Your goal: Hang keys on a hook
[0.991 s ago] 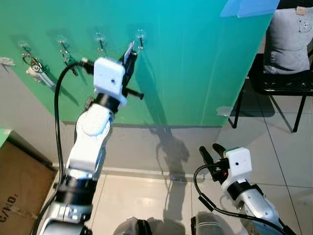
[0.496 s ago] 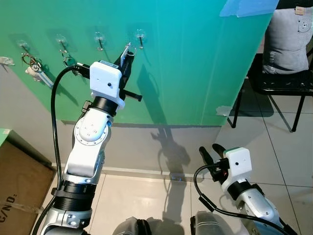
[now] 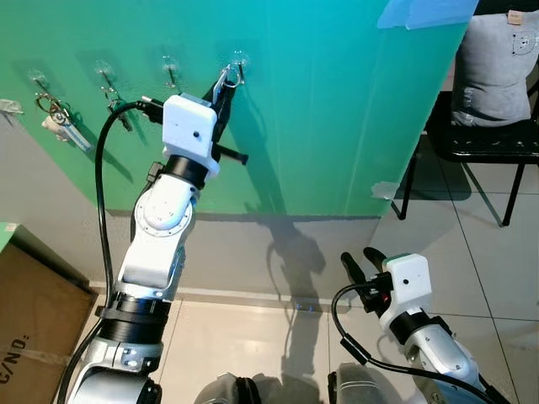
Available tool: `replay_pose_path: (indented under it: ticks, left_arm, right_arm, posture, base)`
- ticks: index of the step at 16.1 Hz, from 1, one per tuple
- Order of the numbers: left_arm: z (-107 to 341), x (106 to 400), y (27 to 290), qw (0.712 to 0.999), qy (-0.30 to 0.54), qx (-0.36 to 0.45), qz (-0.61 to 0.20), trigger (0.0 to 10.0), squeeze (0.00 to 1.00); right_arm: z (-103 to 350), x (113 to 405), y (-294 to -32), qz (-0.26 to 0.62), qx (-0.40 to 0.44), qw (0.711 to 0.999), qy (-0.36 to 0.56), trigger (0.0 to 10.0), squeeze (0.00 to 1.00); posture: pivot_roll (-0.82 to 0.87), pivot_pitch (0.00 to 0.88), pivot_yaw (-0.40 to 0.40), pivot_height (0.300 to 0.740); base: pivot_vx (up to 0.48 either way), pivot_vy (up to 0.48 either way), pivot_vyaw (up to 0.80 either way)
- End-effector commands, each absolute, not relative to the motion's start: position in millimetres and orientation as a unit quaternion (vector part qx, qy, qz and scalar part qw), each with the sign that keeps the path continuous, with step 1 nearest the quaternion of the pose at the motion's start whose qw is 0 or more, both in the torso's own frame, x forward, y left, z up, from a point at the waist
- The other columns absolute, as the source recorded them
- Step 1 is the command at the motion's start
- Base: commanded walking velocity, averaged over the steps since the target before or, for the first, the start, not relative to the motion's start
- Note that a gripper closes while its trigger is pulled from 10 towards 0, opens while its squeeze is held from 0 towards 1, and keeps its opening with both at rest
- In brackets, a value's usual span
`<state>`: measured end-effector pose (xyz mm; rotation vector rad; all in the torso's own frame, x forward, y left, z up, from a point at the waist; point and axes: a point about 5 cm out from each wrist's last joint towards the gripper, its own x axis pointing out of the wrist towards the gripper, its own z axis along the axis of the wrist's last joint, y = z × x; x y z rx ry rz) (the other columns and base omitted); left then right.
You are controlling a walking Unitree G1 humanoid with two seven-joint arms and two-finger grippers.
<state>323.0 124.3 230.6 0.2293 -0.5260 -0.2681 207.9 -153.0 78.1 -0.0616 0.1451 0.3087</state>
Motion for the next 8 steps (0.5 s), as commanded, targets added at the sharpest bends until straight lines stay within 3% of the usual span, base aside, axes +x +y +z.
replay_pose_path:
  ticks: [1, 8]
  left_arm:
    - [230.5, 325.8, 126.0, 0.951, -0.257, 0.121, -0.124, 0.0, 0.00]
    - [228.2, 330.3, 124.4, 0.952, -0.249, 0.132, -0.121, 0.0, 0.00]
  right_arm:
    - [77.4, 206.9, -152.7, 0.151, -0.031, 0.985, 0.074, 10.0, 0.00]
    - [77.1, 206.4, -152.3, 0.153, -0.030, 0.985, 0.075, 10.0, 0.00]
  posture:
    - [-0.37, 0.093, 0.143, 0.716]
    - [-0.36, 0.099, 0.142, 0.716]
  base:
    - [0.000, 0.000, 0.00]
    - [0.000, 0.000, 0.00]
